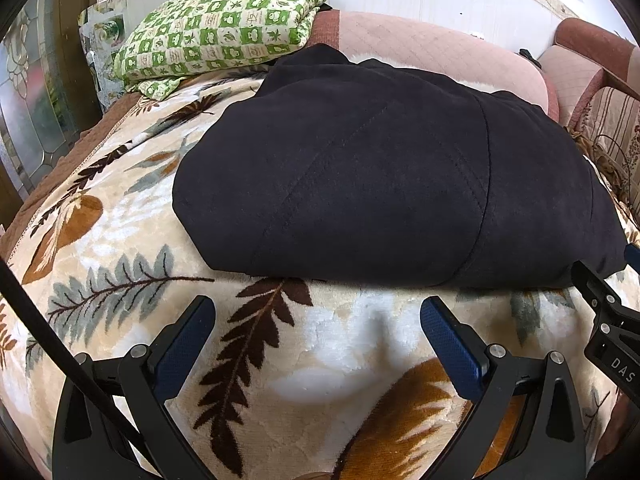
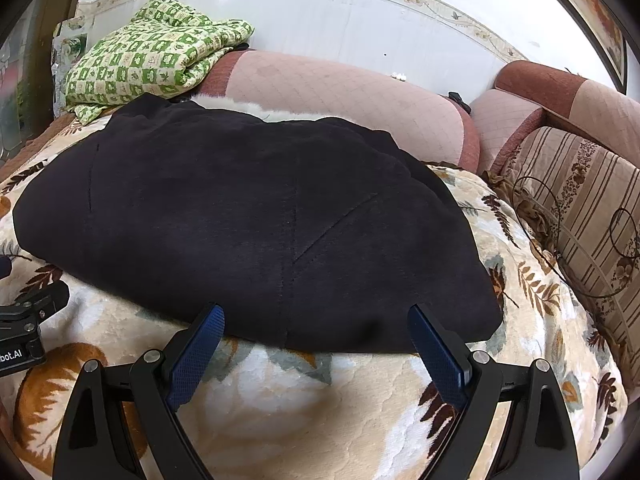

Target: Fold large clothes

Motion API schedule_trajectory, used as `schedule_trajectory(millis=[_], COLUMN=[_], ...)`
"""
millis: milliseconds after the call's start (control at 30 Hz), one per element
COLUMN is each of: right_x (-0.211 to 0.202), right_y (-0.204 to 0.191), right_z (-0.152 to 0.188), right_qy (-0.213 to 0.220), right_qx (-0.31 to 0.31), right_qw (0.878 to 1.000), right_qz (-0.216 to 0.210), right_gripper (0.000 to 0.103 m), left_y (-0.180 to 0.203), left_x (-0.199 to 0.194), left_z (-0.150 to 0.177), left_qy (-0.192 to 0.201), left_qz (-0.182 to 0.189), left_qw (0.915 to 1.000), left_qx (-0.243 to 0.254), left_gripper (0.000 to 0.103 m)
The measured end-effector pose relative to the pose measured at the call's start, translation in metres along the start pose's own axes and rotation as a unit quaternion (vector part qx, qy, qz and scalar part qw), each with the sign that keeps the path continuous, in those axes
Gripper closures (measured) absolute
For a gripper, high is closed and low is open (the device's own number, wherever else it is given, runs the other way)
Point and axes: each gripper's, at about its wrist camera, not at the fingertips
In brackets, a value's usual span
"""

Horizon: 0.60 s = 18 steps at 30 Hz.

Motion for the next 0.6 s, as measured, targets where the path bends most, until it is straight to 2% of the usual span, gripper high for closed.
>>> schedule_trajectory(millis=[600], right_x=[0.0009], right_y=[-0.0017], right_z=[0.0015], right_qy=[0.000], right_qx=[-0.011], right_qw=[1.000], right_qz=[0.003], right_gripper=[0.008], left_y=[-0.0004], left_x=[0.0000], left_z=[0.0004], left_qy=[0.001], left_qz=[0.002], left_qw=[1.0000], left_qx=[0.000], left_gripper=[0.001])
Point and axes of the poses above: each gripper's, at about its wrist camera, not at the fingertips, and x roughly the way its jaws point, y to its right, z to its underside, and after that the axes turned 12 degrees about z, right-handed
